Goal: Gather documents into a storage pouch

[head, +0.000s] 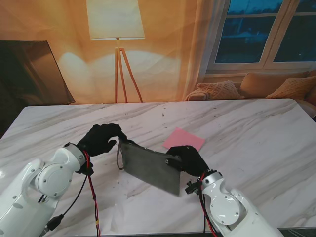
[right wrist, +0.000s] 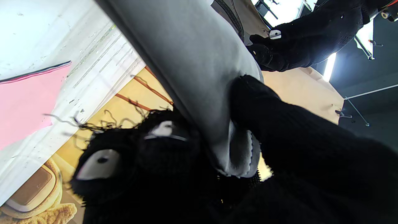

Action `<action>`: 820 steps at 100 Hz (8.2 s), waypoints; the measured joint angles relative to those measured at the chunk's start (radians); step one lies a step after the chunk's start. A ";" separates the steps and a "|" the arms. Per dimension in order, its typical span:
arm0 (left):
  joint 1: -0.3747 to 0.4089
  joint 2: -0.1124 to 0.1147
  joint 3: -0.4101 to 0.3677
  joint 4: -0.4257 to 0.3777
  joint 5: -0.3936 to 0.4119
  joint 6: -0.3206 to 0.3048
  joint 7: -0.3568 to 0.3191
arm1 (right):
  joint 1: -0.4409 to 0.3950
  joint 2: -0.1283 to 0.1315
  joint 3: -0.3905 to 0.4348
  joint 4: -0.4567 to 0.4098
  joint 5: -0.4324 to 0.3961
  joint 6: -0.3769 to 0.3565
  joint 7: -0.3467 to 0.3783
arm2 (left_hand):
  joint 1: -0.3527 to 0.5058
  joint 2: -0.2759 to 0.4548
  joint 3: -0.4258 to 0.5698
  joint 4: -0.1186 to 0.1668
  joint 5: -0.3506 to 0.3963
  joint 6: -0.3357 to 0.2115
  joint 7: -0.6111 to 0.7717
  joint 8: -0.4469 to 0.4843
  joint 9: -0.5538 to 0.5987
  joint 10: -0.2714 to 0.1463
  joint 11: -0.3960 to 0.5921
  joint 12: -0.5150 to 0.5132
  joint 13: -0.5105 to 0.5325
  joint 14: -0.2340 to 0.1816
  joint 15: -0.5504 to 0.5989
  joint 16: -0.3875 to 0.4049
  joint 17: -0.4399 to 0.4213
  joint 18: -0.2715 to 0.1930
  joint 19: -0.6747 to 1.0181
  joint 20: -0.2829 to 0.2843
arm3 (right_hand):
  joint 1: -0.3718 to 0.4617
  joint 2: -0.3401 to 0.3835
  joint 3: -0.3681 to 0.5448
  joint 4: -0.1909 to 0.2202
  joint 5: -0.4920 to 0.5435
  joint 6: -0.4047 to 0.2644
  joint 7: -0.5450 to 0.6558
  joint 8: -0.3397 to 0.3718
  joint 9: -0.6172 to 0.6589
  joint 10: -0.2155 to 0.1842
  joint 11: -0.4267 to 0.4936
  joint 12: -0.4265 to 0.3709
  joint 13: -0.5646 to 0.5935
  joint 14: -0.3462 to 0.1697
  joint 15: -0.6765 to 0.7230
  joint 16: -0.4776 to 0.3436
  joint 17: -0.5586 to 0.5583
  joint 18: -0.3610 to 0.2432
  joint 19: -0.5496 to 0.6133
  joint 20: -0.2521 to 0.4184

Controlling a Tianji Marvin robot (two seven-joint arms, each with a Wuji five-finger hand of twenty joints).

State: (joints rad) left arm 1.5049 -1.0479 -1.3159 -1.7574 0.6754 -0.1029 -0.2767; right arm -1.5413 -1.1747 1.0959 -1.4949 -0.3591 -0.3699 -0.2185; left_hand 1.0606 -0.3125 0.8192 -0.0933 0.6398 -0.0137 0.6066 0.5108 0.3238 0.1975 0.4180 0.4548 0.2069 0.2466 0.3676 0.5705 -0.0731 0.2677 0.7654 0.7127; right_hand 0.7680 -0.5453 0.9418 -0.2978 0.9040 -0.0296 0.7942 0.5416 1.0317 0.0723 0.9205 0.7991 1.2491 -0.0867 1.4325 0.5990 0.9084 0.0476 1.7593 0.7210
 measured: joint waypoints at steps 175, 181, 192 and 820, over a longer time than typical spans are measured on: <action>-0.065 0.005 0.075 0.051 -0.002 -0.016 0.007 | -0.005 0.001 -0.002 -0.015 0.006 0.028 0.004 | -0.001 -0.023 0.035 -0.011 -0.059 0.001 0.295 0.237 0.042 0.000 0.045 0.055 0.001 0.010 0.019 0.001 0.000 0.001 0.049 0.012 | -0.010 0.000 0.000 0.001 0.000 -0.007 0.002 0.014 0.000 -0.002 -0.001 0.013 0.000 -0.002 -0.001 0.012 -0.002 0.000 -0.003 0.001; -0.060 0.003 0.072 0.049 -0.001 -0.018 0.016 | -0.005 0.001 -0.002 -0.015 0.006 0.028 0.004 | -0.001 -0.023 0.040 -0.011 -0.077 0.001 0.271 0.226 0.042 0.000 0.045 0.055 0.002 0.010 0.027 0.007 0.000 0.001 0.065 0.012 | -0.010 0.000 0.000 0.001 0.000 -0.007 0.002 0.014 0.000 -0.002 -0.001 0.013 0.000 -0.002 -0.001 0.012 -0.002 0.000 -0.003 0.001; -0.057 0.002 0.070 0.048 0.007 -0.024 0.025 | -0.005 0.002 -0.003 -0.015 0.006 0.026 0.004 | -0.001 -0.023 0.049 -0.011 -0.077 0.001 0.249 0.215 0.042 0.000 0.045 0.055 0.002 0.011 0.028 0.009 0.000 0.002 0.075 0.012 | -0.010 0.000 0.000 0.001 0.000 -0.007 0.003 0.015 0.000 -0.002 -0.001 0.013 0.000 -0.002 -0.001 0.012 -0.002 0.000 -0.004 0.001; 0.016 -0.021 0.082 0.196 0.297 -0.079 0.443 | 0.414 0.018 -0.319 0.490 -0.363 0.516 -0.044 | -0.141 -0.303 0.183 -0.113 0.181 -0.010 0.410 -0.146 0.668 0.061 0.153 0.477 0.514 0.114 0.676 0.357 0.374 0.094 0.610 0.207 | -0.334 -0.348 0.286 0.119 -0.651 0.025 -0.274 -0.014 -0.825 -0.023 -0.299 -0.261 -0.889 -0.029 -0.453 0.075 -0.787 -0.121 -0.448 0.304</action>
State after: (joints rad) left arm 1.5212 -1.0693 -1.2338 -1.5611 0.9723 -0.1821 0.1668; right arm -1.1277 -1.1563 0.7768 -1.0047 -0.7222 0.1463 -0.2624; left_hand 0.9196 -0.6153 1.0020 -0.2060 0.8207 -0.0233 1.0164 0.3644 0.9920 0.2583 0.5710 0.9320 0.7210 0.3608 1.0433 0.9277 0.3010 0.3622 1.3758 0.9195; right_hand 0.4343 -0.8937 1.2281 -0.1786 0.2534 -0.0044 0.5200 0.5271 0.2067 0.0494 0.6216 0.5386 0.3601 -0.1155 0.9790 0.6745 0.1213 -0.0731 1.3113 1.0250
